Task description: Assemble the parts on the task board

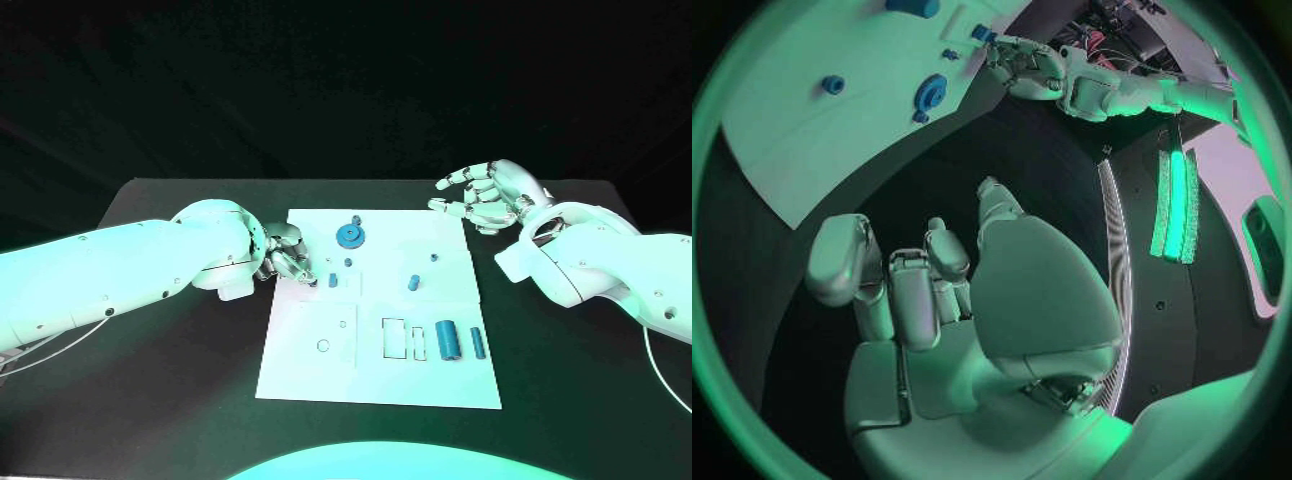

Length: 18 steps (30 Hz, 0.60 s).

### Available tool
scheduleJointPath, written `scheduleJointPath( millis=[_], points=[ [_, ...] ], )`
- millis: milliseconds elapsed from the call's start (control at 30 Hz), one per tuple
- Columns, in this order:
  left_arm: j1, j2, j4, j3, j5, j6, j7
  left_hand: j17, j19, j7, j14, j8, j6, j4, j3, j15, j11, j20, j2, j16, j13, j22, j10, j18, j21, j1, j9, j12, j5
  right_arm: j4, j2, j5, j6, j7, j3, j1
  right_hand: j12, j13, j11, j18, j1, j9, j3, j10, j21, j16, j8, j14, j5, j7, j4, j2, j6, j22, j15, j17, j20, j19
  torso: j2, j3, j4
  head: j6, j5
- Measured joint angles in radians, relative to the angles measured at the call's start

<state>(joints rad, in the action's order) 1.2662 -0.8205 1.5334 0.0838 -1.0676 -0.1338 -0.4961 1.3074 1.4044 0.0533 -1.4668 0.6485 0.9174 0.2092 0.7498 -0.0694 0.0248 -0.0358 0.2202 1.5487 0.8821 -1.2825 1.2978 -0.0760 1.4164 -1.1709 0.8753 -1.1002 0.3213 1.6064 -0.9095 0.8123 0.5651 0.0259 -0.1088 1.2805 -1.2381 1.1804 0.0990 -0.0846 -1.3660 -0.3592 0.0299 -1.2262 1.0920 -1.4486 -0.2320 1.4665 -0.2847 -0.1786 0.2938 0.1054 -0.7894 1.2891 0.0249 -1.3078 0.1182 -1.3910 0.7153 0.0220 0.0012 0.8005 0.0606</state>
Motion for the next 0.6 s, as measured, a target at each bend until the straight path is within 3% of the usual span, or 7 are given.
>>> scheduleJointPath(
  millis=[600],
  points=[
    [0.0, 0.001, -0.014, 0.0, 0.031, -0.009, 0.009, 0.0, 0.004, 0.0, 0.0, -0.003, 0.004, -0.003, -0.003, 0.0, 0.0, 0.004, 0.001, 0.004, 0.003, -0.005, 0.007, 0.0, 0.0, 0.001, -0.004, -0.006, 0.001, -0.001, 0.0, 0.0, 0.0, 0.0, 0.0, -0.001, 0.0, 0.0, 0.0, 0.0, 0.0, 0.0, 0.0, 0.0, 0.0, 0.0, 0.0, 0.0, 0.0, 0.0, 0.0, 0.0, 0.0, 0.0, 0.0, 0.0, 0.0, 0.0, 0.0, 0.0005, -0.0004, 0.0, 0.0]
  ],
)
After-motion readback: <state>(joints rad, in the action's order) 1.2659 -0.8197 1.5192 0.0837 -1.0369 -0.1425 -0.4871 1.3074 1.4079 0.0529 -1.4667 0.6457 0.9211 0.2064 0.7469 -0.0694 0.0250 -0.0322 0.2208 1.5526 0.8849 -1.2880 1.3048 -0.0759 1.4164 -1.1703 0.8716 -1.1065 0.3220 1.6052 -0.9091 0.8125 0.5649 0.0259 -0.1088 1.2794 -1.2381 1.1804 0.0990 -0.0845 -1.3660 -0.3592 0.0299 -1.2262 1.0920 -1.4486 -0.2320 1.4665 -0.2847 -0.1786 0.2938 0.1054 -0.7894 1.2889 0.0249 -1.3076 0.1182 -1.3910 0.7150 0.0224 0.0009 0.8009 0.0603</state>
